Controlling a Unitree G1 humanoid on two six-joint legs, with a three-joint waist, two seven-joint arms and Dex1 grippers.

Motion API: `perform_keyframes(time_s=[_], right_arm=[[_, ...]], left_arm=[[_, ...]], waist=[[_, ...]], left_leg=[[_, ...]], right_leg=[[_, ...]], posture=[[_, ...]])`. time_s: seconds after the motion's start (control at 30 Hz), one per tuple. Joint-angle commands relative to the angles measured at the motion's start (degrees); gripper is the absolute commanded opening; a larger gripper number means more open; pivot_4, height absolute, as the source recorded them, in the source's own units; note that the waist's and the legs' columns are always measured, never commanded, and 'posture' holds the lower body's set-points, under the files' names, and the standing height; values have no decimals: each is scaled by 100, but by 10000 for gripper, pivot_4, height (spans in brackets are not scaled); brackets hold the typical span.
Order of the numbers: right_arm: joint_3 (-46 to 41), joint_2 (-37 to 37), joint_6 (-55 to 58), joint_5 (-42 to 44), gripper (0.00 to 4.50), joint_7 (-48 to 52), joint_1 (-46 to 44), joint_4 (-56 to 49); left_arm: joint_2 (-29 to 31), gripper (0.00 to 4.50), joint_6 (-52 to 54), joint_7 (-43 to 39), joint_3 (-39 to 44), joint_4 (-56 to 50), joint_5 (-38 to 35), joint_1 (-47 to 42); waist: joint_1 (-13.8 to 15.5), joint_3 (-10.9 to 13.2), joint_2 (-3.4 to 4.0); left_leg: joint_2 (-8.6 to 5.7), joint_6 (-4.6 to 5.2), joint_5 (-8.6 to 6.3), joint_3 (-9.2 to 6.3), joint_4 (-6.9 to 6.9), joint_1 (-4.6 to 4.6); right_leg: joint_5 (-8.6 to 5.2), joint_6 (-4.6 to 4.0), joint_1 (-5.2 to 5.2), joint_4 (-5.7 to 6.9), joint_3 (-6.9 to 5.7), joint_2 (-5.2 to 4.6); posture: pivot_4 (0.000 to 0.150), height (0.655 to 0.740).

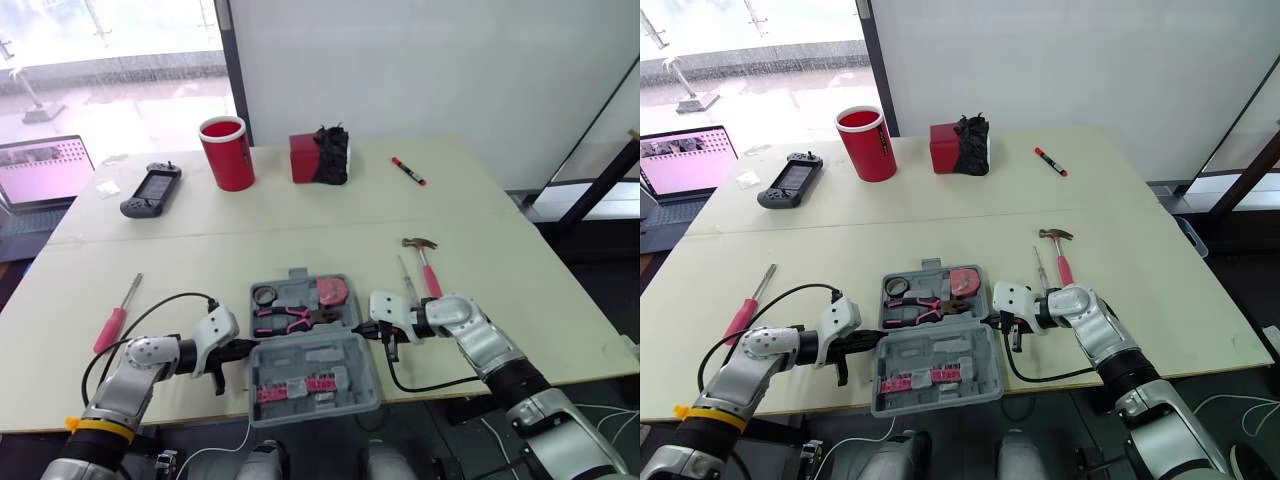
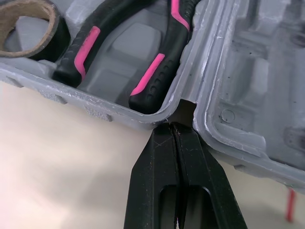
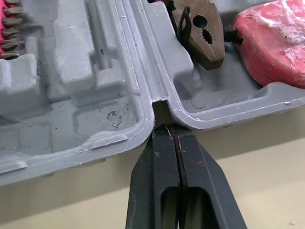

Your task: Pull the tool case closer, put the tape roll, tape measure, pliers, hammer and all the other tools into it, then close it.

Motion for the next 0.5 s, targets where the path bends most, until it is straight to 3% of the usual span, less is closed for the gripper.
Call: perform_keyframes(time_s=[0.03,0.5], right_arm=[[-28,304,-250,-18,0,-167,-369,316],[-10,861,-422,-196,0,-307,-754,1065]], left_arm=[[-250,256,-67,311,-228,204,205,-327],[-72,256,-338,613,-12,762,408,-566]], waist=[[-11,0,0],[-131,-1,0]], left_leg=[[0,0,0,0,4,2],[9,0,0,-4,21,8]], right_leg=[[1,1,3,1,0,1],[5,0,1,30,6,17]], posture=[[1500,7400],[1500,7400]])
